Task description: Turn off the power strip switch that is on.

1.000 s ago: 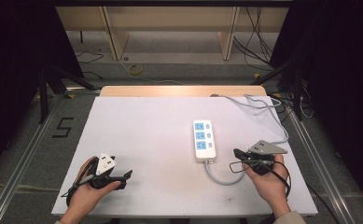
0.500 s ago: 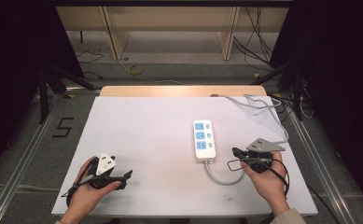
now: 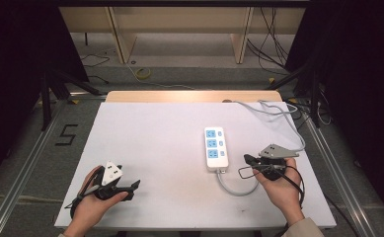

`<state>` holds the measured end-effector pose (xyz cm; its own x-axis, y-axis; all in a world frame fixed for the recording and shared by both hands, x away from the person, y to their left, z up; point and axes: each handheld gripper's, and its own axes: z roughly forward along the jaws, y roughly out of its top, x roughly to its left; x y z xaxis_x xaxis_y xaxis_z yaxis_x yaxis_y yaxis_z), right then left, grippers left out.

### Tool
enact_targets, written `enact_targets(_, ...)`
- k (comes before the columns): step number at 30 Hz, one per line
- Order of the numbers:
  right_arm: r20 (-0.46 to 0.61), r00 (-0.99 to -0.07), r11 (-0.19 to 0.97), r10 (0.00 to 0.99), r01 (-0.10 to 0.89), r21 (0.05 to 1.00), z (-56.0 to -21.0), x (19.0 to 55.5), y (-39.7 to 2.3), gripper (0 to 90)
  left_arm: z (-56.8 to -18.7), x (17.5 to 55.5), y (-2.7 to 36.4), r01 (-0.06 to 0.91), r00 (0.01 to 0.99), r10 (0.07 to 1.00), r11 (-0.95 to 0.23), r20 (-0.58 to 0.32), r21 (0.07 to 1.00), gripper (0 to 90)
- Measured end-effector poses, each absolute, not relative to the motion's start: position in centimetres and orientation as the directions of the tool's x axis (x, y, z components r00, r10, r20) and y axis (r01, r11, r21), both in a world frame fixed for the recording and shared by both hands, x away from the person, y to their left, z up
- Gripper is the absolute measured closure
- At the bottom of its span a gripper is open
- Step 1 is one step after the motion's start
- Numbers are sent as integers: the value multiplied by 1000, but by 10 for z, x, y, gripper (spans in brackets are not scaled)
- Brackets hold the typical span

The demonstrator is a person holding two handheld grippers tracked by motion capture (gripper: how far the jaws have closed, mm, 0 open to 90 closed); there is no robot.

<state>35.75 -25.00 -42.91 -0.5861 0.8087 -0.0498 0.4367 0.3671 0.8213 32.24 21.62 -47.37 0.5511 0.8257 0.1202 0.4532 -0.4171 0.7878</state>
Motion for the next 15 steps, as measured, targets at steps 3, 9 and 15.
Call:
enact_targets(3,-53,-590,374,805,437,818,-428,359,-248,900,-474,322,216,453,552,825,-418,121,787,188)
enact_targets(9,-55,-593,379,803,437,816,-427,361,-246,900,-474,322,216,453,551,826,-417,120,788,188)
enact_targets(15,-58,-597,387,800,439,811,-426,363,-243,900,-474,322,216,452,552,825,-418,121,788,188)
